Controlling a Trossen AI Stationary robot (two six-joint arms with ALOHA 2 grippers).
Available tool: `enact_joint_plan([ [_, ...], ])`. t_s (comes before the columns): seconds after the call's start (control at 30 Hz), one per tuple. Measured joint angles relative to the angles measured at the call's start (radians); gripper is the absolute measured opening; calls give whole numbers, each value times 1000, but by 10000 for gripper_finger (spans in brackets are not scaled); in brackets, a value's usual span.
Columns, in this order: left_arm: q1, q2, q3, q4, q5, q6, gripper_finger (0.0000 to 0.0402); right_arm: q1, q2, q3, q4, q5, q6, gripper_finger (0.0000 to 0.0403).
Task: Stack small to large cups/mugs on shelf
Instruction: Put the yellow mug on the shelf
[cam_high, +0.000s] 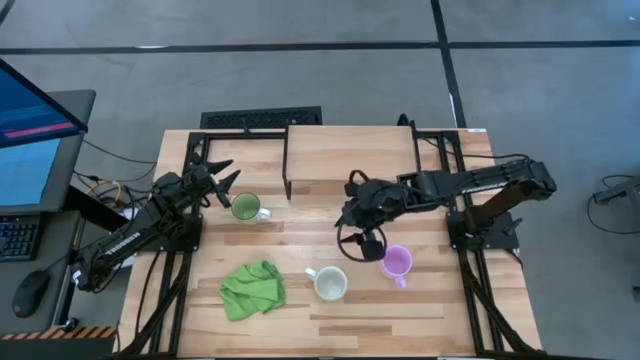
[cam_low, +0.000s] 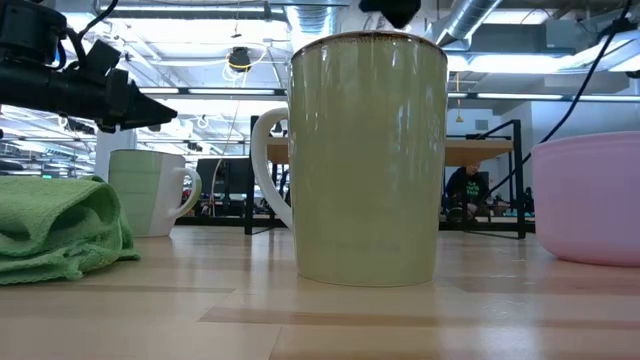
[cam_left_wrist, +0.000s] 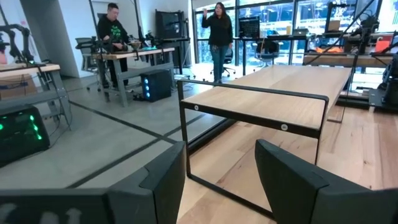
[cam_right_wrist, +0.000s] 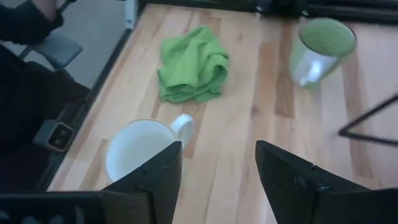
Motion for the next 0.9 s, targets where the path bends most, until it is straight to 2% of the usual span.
enact_joint_plan([
  [0.27,0,0,0,-1,-5,0,185,10,63,1,-8,-6,83,225],
  [0.57,0,0,0,-1,-10,0,185,44,116,0,-22,-7,84,225],
  [0.9,0,0,0,-1,-10,0,185,42,116,-1,-19,-7,84,225],
])
